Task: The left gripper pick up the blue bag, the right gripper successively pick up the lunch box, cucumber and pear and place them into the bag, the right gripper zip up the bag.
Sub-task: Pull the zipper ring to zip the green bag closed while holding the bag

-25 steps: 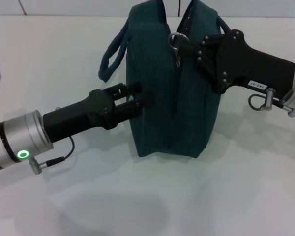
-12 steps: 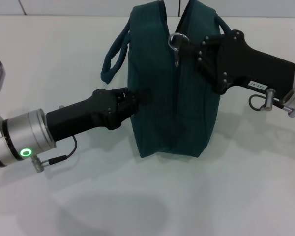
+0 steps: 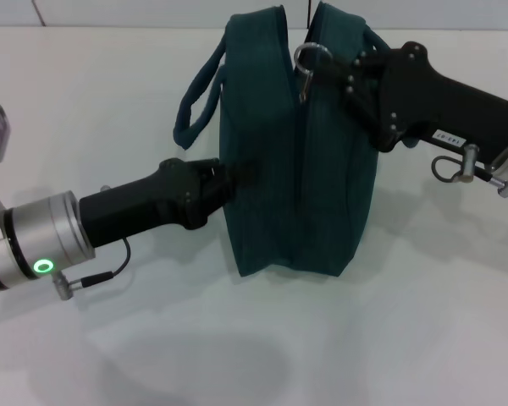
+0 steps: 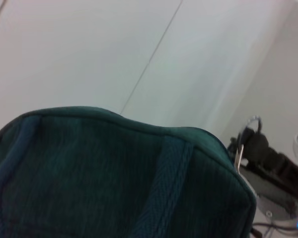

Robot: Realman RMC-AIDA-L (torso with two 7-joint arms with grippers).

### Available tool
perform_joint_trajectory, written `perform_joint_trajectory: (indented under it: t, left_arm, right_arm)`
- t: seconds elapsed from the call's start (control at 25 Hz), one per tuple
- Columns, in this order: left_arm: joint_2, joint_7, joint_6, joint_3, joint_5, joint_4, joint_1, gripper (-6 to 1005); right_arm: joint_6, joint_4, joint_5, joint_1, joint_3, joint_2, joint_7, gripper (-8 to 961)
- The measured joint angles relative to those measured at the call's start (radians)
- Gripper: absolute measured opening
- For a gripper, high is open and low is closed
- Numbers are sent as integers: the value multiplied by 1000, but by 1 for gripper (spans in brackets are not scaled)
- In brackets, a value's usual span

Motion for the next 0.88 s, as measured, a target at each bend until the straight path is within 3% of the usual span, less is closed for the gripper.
perform_joint_trajectory:
  t: [0.52,0.68,0.88]
  left_arm:
    - [2,2,13,3,114,14,-4,67]
    - [3,2,32,4,134,21,-4,67]
    - [5,4,47,4,151,22,-4,67]
  right_arm:
    - [15,-4,71,1,1,0,29,4]
    - [31,-3,72,3,1,-2,91,3]
    - [45,-2,67,12,3,-13,323,4]
